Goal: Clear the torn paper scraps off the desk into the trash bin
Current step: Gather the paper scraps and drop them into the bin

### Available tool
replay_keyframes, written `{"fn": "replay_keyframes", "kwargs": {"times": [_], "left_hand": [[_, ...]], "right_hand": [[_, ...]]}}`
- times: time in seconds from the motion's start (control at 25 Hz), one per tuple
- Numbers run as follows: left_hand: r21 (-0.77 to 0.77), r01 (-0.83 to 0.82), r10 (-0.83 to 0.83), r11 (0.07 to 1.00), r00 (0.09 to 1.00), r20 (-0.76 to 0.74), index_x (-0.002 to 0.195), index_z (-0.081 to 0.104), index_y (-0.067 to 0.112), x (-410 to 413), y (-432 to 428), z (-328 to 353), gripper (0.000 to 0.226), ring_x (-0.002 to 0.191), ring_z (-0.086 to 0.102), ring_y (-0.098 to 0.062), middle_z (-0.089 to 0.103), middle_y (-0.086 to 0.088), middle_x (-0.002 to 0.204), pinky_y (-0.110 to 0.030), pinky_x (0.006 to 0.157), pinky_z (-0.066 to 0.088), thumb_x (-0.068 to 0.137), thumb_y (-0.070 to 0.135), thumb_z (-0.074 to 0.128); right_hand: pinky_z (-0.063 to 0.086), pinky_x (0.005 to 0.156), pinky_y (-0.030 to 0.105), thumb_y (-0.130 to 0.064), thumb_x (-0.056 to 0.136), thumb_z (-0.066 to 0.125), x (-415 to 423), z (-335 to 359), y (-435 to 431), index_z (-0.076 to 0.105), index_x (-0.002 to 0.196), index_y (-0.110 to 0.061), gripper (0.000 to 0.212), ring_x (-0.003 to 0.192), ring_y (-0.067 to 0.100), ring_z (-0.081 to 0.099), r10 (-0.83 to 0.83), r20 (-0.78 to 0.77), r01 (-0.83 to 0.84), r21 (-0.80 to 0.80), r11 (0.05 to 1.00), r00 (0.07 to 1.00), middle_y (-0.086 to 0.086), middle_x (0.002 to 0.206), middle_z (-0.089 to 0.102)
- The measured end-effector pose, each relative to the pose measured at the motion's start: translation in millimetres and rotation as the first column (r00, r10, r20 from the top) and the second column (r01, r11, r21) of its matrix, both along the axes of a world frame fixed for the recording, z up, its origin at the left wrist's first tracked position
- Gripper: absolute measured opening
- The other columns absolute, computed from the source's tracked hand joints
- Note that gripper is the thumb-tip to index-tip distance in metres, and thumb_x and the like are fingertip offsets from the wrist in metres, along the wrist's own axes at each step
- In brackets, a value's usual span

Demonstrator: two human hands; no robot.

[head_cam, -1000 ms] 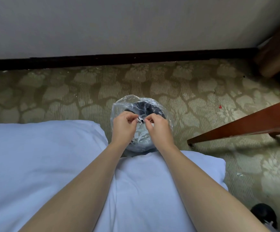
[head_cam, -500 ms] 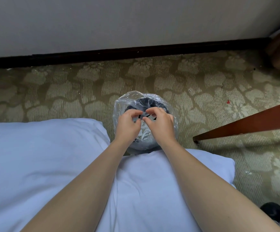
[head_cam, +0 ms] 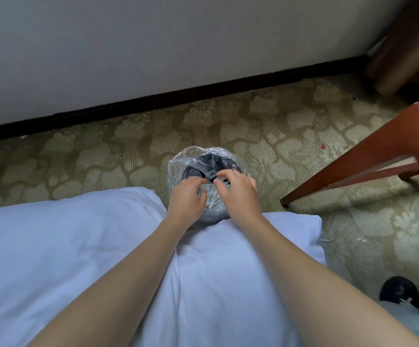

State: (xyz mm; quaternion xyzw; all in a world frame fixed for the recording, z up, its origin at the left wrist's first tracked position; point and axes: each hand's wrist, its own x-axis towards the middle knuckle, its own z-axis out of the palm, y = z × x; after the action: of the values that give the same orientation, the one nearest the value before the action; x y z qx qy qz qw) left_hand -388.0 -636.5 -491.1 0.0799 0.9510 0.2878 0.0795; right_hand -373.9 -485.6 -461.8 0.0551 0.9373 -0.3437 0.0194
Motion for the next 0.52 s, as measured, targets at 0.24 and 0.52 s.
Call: {"fn": "replay_keyframes", "kwargs": {"times": [0.24,0.52], "left_hand": [[-0.045,0.165,-0.171,0.985,0.967,-0.190,0.117,0.067,0.015,28,8,64,0.032,0.108,0.062,-0.016,0.069,0.005,0.115,-0.037,0.091,0.050,0.091,0.027,0.054],[-0.149,0.305,-0.339,0.940,0.869,-0.361,0.113,0.068,0.016,62,21,155,0.026,0.111,0.060,-0.022,0.066,0.003,0.119,-0.039,0.092,0.047,0.089,0.023,0.061]], "right_hand": [[0.023,0.099,0.024,-0.035,0.097,0.054,48,71,9,0.064,0.115,-0.024,0.023,0.112,0.010,0.055,0.085,-0.110,-0.075,0.098,0.992,0.990,-0.012,0.111,0.067],[0.026,0.104,0.031,-0.035,0.097,0.054,103,167,43,0.063,0.120,-0.022,0.027,0.117,0.015,0.054,0.038,-0.253,0.015,0.202,0.979,0.967,-0.009,0.119,0.065]]}}
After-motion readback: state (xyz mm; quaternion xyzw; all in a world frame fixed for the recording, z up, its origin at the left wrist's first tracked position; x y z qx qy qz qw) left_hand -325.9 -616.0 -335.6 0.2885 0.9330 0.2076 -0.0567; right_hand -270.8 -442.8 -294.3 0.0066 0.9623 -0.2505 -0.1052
